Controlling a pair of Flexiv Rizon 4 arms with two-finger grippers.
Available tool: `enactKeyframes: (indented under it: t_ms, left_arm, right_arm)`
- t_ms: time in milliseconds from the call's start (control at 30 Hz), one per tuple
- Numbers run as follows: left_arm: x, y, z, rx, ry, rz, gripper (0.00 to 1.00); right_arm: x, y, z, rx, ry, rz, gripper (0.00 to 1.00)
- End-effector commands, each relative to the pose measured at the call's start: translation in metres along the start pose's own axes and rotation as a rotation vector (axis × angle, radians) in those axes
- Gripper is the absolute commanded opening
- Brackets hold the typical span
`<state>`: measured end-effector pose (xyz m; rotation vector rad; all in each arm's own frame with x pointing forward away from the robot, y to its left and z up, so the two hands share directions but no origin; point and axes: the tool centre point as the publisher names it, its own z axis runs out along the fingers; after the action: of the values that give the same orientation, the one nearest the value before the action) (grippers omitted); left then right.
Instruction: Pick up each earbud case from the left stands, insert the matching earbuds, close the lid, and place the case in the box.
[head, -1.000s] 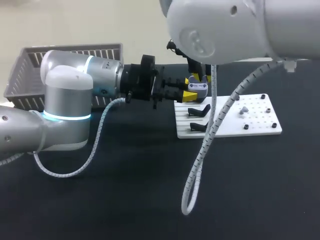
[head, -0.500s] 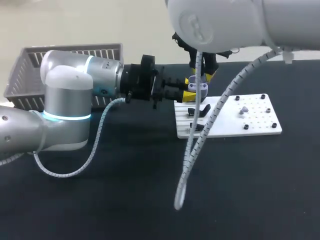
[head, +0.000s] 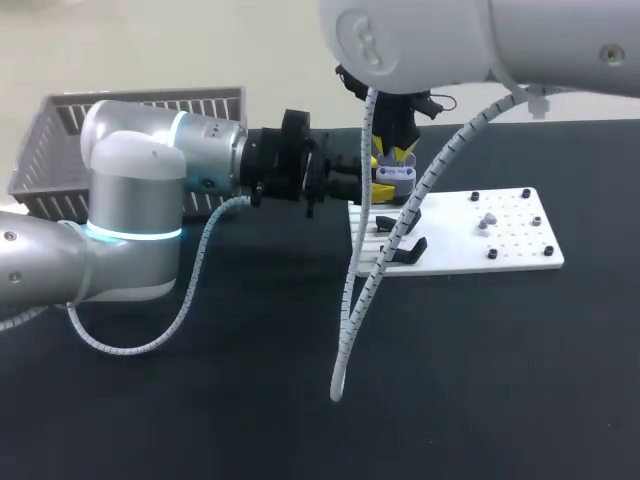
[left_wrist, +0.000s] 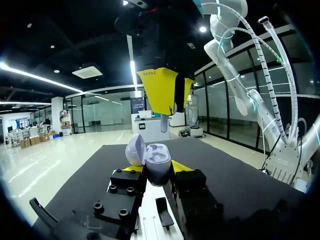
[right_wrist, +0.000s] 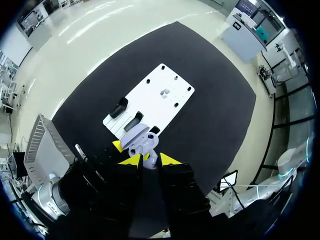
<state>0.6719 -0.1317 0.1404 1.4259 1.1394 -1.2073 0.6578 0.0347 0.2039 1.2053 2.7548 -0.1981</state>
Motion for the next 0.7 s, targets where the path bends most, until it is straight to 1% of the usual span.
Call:
enactKeyframes:
  t_ms: [33, 467, 700]
  left_arm:
    - [0.001, 0.0, 0.0, -0.003, -0.002, 0.003, 0.0]
    - [0.001, 0.0, 0.0, -0.003, -0.002, 0.003, 0.0]
    - [0.001, 0.0, 0.0, -0.003, -0.002, 0.003, 0.0]
  right_arm:
    - [-0.002, -0.001, 0.004, -0.007, 0.01, 0.0, 0.0]
    - [-0.005, -0.003, 0.015, -0.013, 0.03, 0.01, 0.0]
    - [-0.007, -0.002, 0.019, -0.029, 0.023, 0.011, 0.0]
